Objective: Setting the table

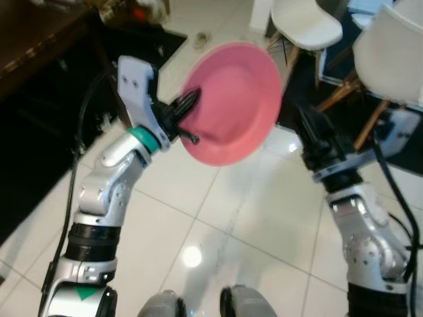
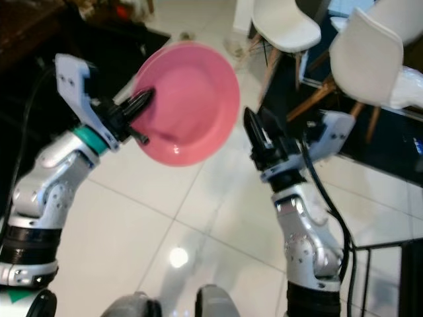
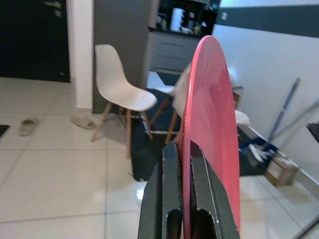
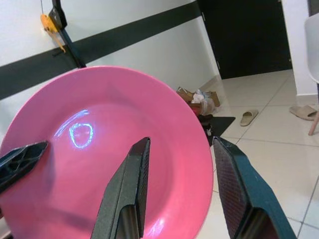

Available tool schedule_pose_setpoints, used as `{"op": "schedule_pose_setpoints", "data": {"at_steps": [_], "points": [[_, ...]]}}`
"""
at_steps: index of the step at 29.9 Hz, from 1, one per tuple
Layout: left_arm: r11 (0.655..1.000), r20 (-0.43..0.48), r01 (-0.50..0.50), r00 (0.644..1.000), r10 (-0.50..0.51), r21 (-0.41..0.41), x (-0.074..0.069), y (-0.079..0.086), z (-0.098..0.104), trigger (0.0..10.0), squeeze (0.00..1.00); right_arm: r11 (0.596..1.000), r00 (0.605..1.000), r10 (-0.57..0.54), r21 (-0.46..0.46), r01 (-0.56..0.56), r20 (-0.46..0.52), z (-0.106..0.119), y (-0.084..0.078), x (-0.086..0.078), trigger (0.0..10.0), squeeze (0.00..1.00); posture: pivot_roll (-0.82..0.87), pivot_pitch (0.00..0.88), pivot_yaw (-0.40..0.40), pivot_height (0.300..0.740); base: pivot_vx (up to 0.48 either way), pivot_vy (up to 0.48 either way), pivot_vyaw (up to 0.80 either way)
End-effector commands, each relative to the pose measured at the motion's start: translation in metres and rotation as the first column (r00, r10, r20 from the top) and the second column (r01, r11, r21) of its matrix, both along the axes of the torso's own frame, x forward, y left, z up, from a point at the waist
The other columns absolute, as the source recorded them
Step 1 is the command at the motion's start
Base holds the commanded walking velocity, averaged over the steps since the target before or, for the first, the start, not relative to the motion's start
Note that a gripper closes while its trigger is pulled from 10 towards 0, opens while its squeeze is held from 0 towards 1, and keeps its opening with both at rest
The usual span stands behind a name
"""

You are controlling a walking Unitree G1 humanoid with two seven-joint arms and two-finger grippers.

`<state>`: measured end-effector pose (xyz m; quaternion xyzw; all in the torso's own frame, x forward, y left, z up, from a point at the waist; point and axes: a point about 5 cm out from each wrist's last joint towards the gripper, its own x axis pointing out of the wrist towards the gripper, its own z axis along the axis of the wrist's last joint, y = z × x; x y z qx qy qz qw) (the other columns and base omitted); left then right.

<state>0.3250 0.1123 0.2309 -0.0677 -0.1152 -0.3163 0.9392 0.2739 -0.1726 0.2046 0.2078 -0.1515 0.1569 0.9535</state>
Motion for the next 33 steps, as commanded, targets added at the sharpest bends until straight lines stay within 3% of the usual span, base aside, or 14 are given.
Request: {"op": "schedule_pose_setpoints", "data": {"at_steps": [1,33], "points": [[0.999,-0.011,-0.032,0.999,0.032,0.019,0.0011,0.0049,-0.0053,10.0,0.00,1.000,1.000,0.005,-0.005,-0.005,-0.005,-0.0013,0.0022,-0.0012,10.0,0.00,-0.03,0.039,0.043,0.740,0.480,0.000,0.00],[0.994,-0.010,-0.109,0.994,0.110,0.028,0.0050,0.0104,-0.0110,10.0,0.00,0.999,1.000,-0.022,-0.043,0.022,-0.003,-0.0006,0.0023,0.0045,10.0,0.00,-0.03,0.021,0.029,0.740,0.480,0.000,0.00]]}}
